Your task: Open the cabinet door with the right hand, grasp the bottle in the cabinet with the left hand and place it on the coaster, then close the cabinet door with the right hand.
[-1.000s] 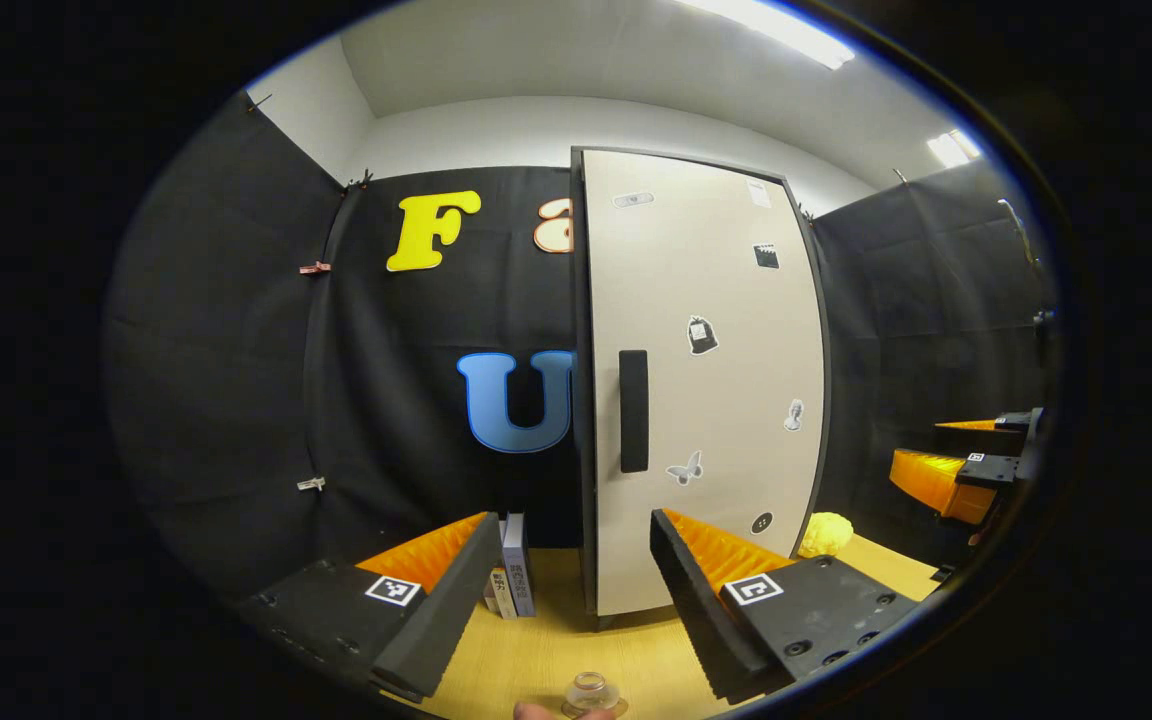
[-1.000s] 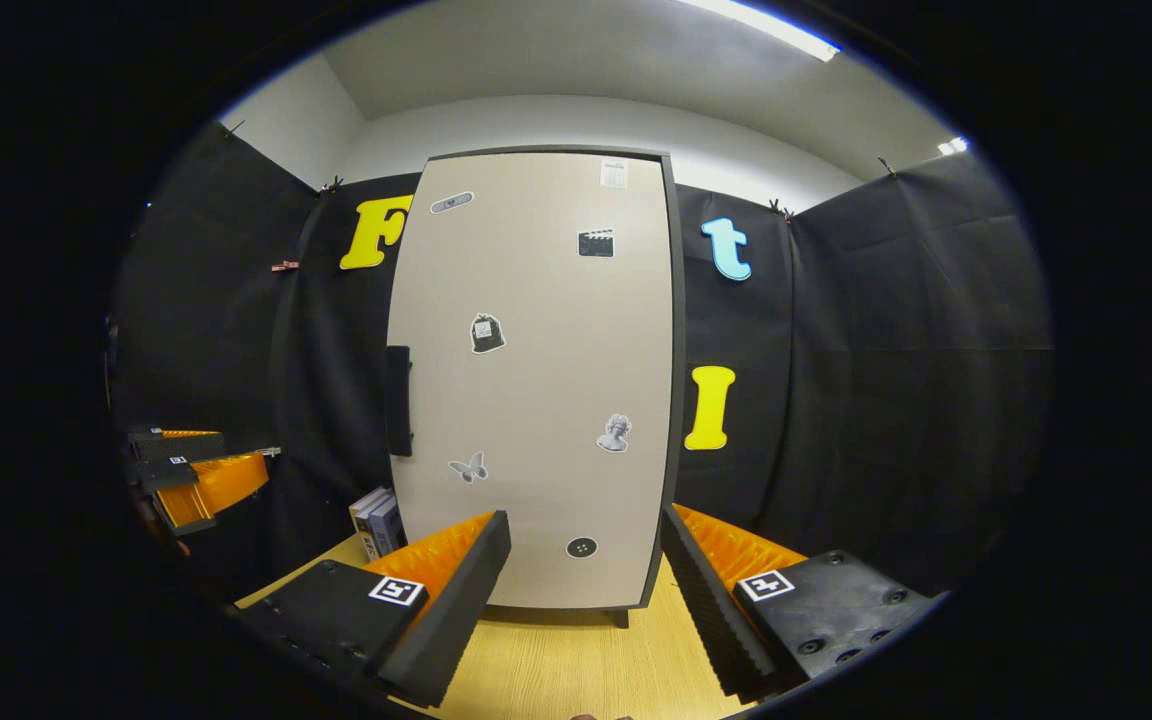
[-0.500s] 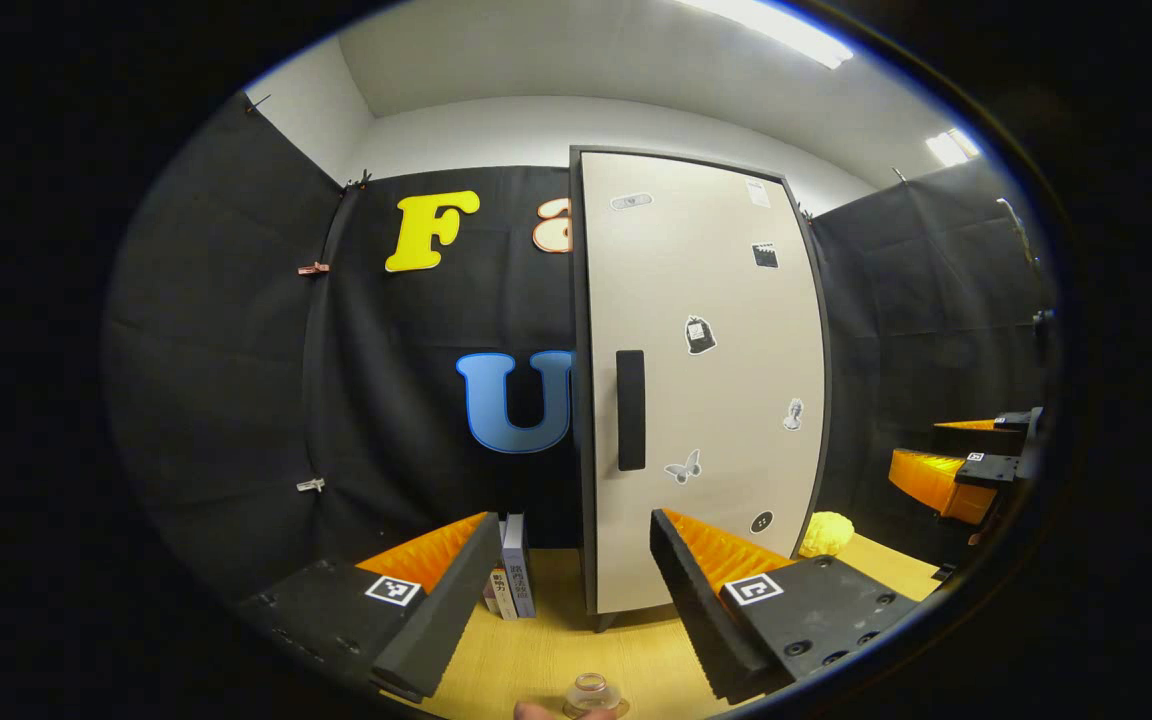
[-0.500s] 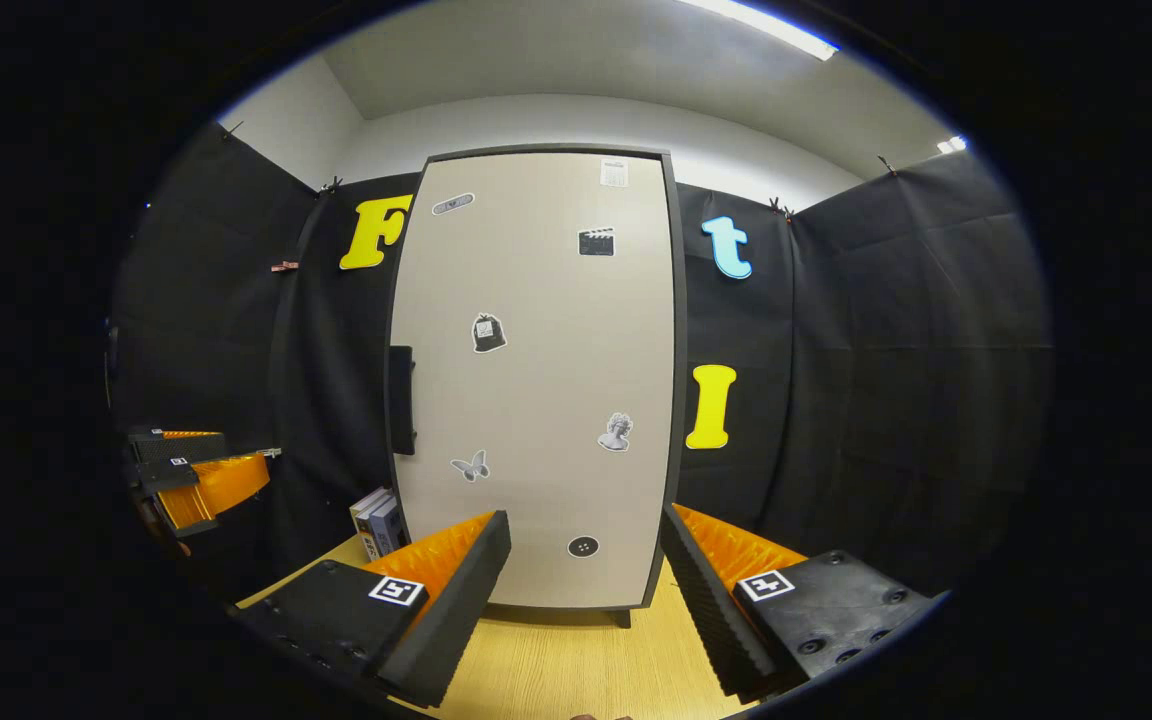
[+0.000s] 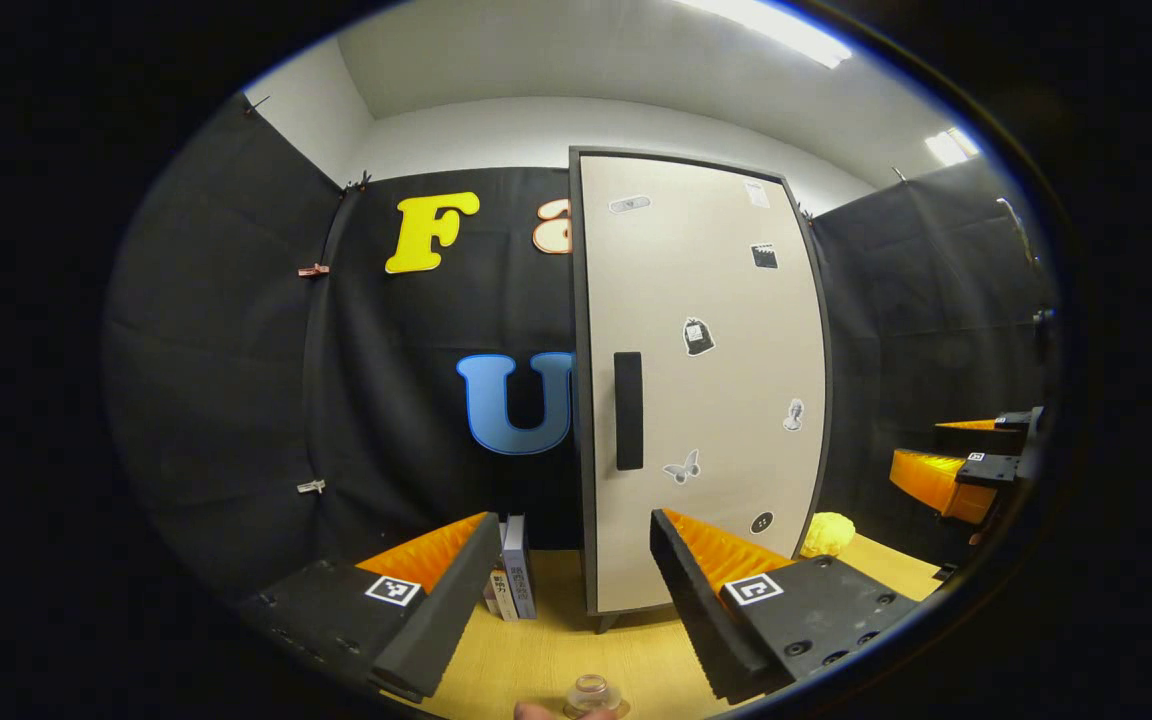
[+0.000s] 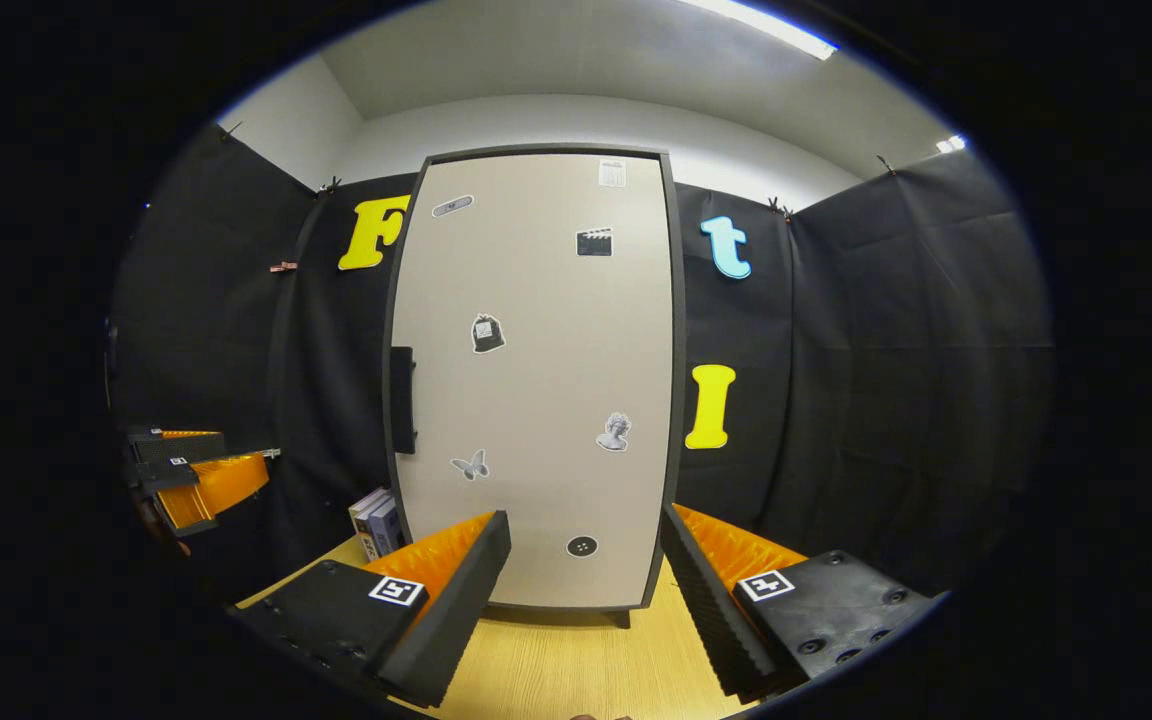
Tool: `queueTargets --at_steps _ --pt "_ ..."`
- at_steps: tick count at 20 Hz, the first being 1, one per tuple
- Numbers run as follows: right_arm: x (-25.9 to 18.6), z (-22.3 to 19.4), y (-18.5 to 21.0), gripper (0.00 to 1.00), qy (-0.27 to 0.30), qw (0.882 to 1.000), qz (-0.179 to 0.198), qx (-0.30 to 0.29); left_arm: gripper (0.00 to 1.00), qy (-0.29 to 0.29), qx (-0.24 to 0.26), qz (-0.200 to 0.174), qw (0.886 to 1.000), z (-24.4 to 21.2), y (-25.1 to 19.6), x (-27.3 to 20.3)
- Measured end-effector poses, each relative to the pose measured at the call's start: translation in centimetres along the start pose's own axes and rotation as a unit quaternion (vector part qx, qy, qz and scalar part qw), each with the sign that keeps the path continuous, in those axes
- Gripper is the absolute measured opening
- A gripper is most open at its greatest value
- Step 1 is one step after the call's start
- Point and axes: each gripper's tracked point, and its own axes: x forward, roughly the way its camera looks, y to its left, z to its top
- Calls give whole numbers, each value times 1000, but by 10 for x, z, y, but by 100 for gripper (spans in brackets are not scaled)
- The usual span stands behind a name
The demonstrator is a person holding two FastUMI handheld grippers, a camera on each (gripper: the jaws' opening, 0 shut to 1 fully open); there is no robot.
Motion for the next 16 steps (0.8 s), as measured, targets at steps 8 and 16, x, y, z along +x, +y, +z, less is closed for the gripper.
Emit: queueTargets --at_steps 8,16 --pt "-1 -1 0 98 1 1000 0 2 95 1 2 0 1000 -1 -1 2" --pt "4 1 3 98 -1 1000 2 5 95 -8 14 2 1000 3 0 9"
